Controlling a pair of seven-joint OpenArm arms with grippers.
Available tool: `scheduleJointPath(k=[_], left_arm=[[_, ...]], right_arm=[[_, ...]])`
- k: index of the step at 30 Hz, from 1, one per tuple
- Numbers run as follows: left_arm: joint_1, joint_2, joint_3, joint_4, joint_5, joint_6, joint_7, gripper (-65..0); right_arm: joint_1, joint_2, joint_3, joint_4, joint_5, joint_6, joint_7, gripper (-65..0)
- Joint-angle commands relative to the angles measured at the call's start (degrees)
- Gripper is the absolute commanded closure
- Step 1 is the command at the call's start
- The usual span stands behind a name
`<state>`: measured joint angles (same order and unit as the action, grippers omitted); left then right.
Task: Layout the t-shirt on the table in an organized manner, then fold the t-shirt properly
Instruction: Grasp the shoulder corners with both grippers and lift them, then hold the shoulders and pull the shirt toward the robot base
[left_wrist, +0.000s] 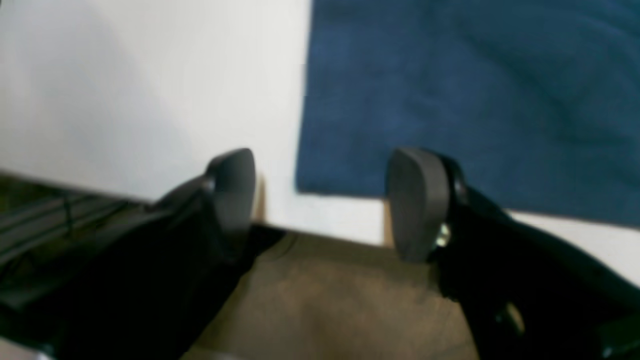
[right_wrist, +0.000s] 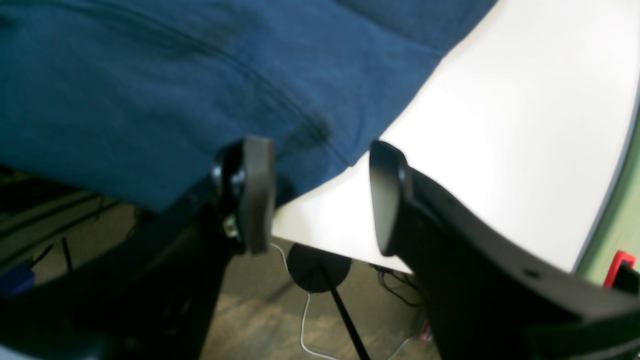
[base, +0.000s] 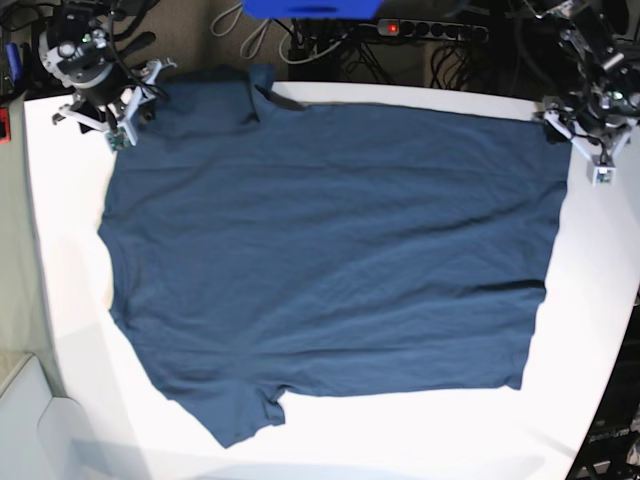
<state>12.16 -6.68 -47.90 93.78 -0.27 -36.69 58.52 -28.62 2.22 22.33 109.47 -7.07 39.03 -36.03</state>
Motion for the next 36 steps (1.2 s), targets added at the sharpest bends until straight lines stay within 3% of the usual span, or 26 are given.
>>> scheduleJointPath(k=[1, 19, 30, 36], left_arm=[[-0.3, -0.9, -0.1, 0.6, -0.6, 0.1, -0.7, -41.2], [-0.3, -0.8, 0.4, -4.1, -0.6, 0.1, -2.2, -40.1], [-0.3, -0.2, 0.4, -5.1, -0.6, 0.1, -4.6, -14.5], [-0.2, 0.6, 0.5, -4.8, -0.6, 0.0, -4.5, -9.4]], right_arm=[[-0.3, 0.4, 0.1, 1.0, 0.5, 0.2, 1.0, -30.8], [-0.3, 0.5, 1.8, 1.1, 0.4, 0.2, 1.0, -30.8], [-2.2, 0.2, 1.5, 2.7, 0.5, 0.2, 1.0, -30.8], [-5.0, -0.9, 1.5, 3.8, 0.5, 0.3, 1.0, -30.8]])
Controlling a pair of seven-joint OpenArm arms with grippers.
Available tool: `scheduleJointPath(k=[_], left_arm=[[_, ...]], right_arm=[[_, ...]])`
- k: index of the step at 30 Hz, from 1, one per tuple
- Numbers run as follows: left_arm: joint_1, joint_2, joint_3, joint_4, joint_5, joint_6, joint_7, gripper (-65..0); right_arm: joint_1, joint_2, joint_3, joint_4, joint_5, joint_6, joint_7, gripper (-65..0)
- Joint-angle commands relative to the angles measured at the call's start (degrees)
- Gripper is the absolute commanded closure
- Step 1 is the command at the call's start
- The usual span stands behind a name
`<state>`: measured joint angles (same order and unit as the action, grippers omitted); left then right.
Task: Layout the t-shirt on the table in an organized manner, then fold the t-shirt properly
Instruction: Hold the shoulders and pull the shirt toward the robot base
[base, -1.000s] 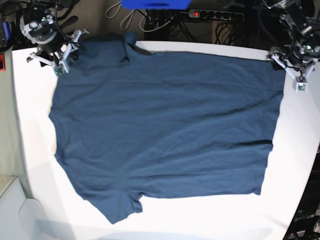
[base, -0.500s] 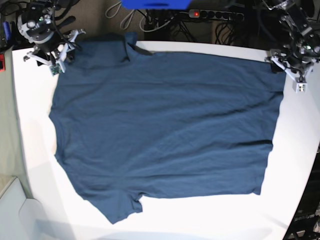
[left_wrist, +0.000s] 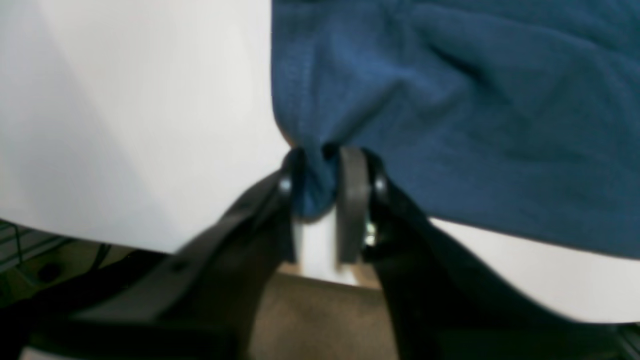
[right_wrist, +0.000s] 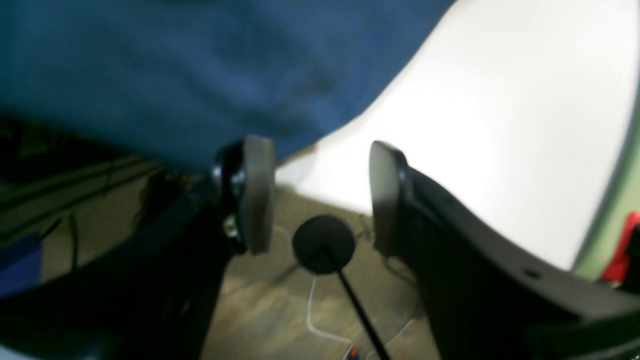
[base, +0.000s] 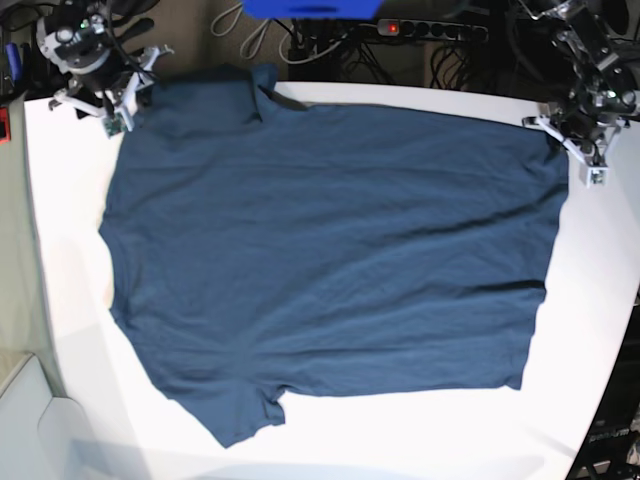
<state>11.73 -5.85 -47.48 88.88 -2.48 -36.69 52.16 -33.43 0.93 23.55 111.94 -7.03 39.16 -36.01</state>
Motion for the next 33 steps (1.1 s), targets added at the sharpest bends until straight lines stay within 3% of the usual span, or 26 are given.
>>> scheduleJointPath(k=[1, 5, 17, 33], left_arm=[[0.3, 0.3, 0.1, 0.1, 1.6, 0.0, 1.9, -7.9], [0.4, 0.8, 0.1, 0.1, 1.6, 0.0, 1.9, -3.7], [0.4, 1.4, 1.3, 0.3, 1.6, 0.0, 1.9, -3.6], [0.4, 1.3, 1.0, 0.2, 1.6, 0.0, 1.9, -3.6]], right_arm=[[-0.6, 0.3, 0.1, 1.4, 0.5, 0.2, 1.0, -30.8], [-1.5, -0.7, -0.4, 1.8, 0.6, 0.8, 1.0, -31.0], [-1.4, -5.4, -0.6, 1.9, 0.6, 0.8, 1.0, -31.1], [0.0, -5.6, -0.6, -2.9, 0.6, 0.8, 1.0, -30.9]])
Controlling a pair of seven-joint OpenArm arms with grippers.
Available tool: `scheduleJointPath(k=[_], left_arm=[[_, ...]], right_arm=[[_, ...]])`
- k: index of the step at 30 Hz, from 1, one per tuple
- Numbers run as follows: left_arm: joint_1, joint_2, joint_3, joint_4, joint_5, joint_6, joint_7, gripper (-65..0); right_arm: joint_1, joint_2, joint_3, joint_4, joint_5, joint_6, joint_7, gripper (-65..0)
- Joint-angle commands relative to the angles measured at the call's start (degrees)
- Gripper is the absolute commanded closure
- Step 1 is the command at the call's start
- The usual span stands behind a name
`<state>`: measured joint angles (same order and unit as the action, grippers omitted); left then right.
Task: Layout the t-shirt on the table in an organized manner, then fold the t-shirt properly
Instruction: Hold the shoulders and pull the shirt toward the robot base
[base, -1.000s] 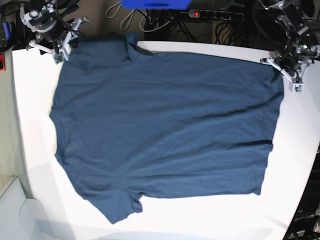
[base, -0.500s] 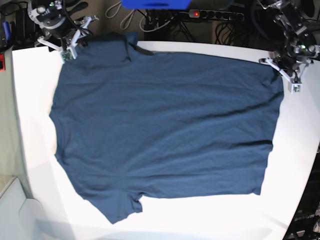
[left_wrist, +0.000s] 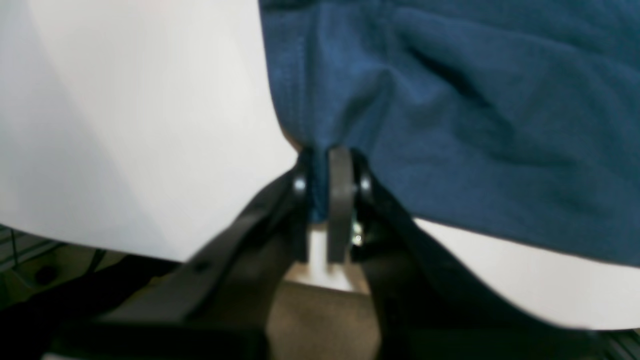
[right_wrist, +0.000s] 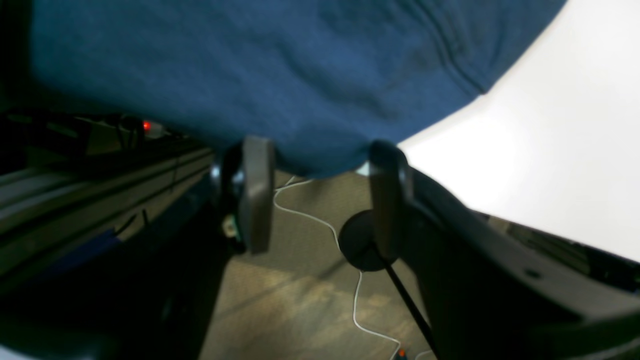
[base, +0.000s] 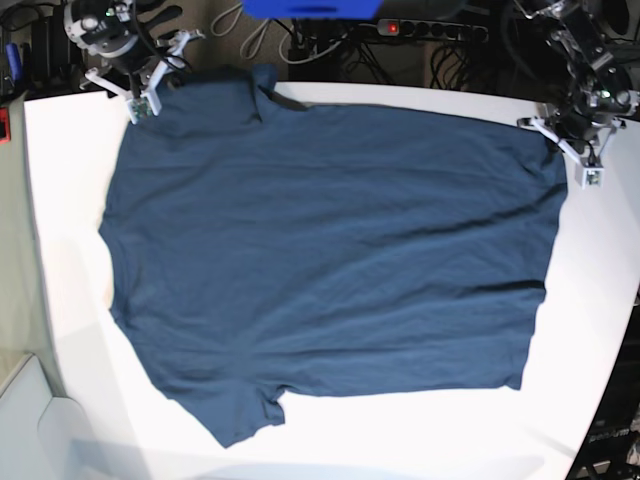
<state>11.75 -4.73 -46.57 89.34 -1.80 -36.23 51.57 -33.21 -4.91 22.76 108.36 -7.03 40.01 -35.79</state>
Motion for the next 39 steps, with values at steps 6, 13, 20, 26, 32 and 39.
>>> scheduleJointPath(k=[6, 13, 20, 26, 32, 39], left_arm=[[0.4, 0.2, 0.0, -0.5, 1.0, -0.5, 2.5, -3.6], [1.2, 0.0, 0.0, -0.5, 1.0, -0.5, 2.2, -3.6], [1.3, 0.1, 0.0, 0.0, 1.0, -0.5, 2.4, -3.6], [1.3, 0.3, 0.0, 1.5, 1.0, -0.5, 2.5, -3.6], [2.1, 0.5, 0.3, 7.6, 1.0, -0.5, 2.5, -3.6], [1.8, 0.7, 0.3, 14.8, 0.9, -0.5, 6.5, -3.6]], right_arm=[[1.4, 0.4, 0.3, -2.6, 0.5, 0.0, 0.8, -30.4], [2.8, 1.4, 0.4, -5.7, 0.5, 0.0, 1.0, -19.0], [2.9, 1.7, 0.4, -5.4, 0.4, 0.0, 0.9, 0.0], [2.4, 2.0, 0.4, -0.4, 0.5, 0.0, 0.8, 0.0], [1.0, 2.0, 0.4, 5.4, 0.4, 0.0, 0.8, 0.0], [1.2, 2.0, 0.3, 6.8, 0.4, 0.0, 0.8, 0.0]])
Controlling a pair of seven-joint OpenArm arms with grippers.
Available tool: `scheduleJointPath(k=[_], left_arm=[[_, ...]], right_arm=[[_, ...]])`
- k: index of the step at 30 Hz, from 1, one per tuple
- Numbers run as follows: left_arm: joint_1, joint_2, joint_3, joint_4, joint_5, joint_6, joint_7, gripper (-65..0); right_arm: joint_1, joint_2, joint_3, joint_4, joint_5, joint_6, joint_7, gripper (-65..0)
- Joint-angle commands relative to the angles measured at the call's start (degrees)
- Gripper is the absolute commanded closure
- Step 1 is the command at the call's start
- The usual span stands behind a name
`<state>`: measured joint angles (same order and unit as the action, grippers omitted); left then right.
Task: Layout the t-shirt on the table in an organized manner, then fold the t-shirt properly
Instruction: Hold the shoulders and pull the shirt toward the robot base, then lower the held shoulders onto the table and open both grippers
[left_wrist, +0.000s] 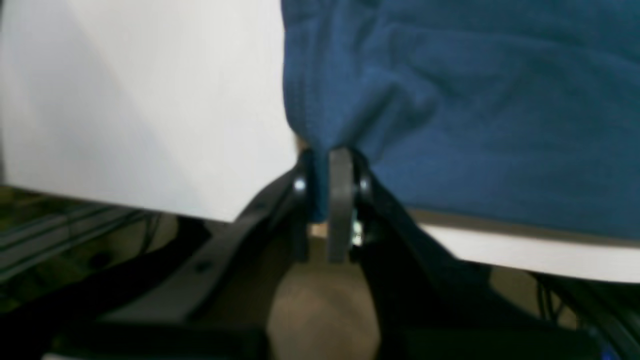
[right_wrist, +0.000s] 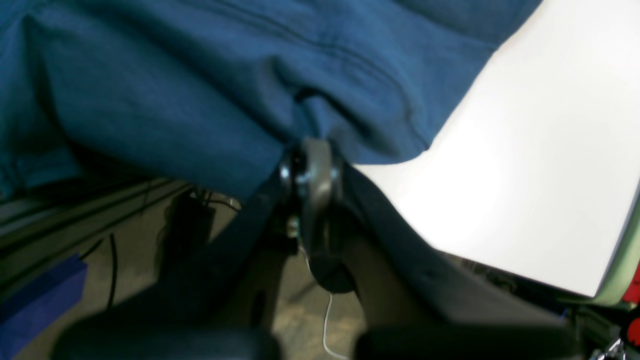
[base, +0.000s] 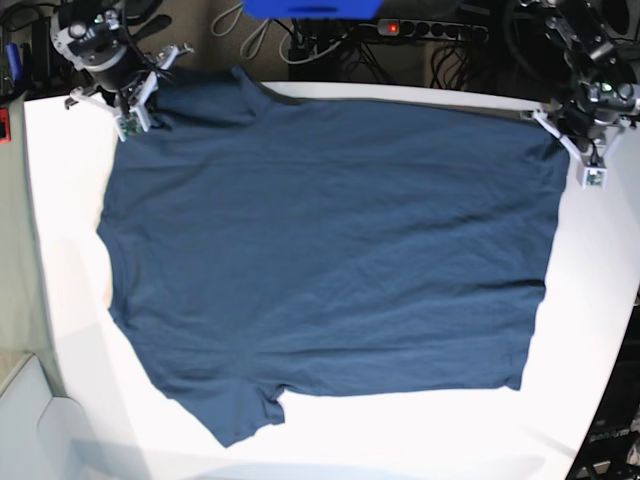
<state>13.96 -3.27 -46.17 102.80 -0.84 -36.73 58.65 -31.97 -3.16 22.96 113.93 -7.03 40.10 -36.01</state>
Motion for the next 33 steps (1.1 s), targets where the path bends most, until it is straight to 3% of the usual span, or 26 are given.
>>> scheduleJointPath(k=[1, 12, 24, 33], left_arm=[[-0.6, -0.7, -0.1, 2.3, -0.1, 0.0, -0.3, -3.6], [-4.9, -1.0, 0.0, 4.4, -0.1, 0.0, -0.2, -3.6], [-12.7, -0.9, 0.0, -2.7, 0.0, 0.0, -0.2, -3.6], [-17.5, -1.2, 0.0, -8.0, 0.1, 0.0, -0.2, -3.6]], right_arm=[[0.0, 0.3, 0.1, 1.5, 0.4, -0.1, 1.0, 0.0], [4.8, 2.0, 0.1, 1.7, 0.4, -0.1, 1.0, 0.0], [12.5, 5.0, -0.1, -0.7, 0.3, -0.1, 0.9, 0.0], [20.2, 6.5, -0.2, -8.7, 0.3, -0.1, 0.9, 0.0]])
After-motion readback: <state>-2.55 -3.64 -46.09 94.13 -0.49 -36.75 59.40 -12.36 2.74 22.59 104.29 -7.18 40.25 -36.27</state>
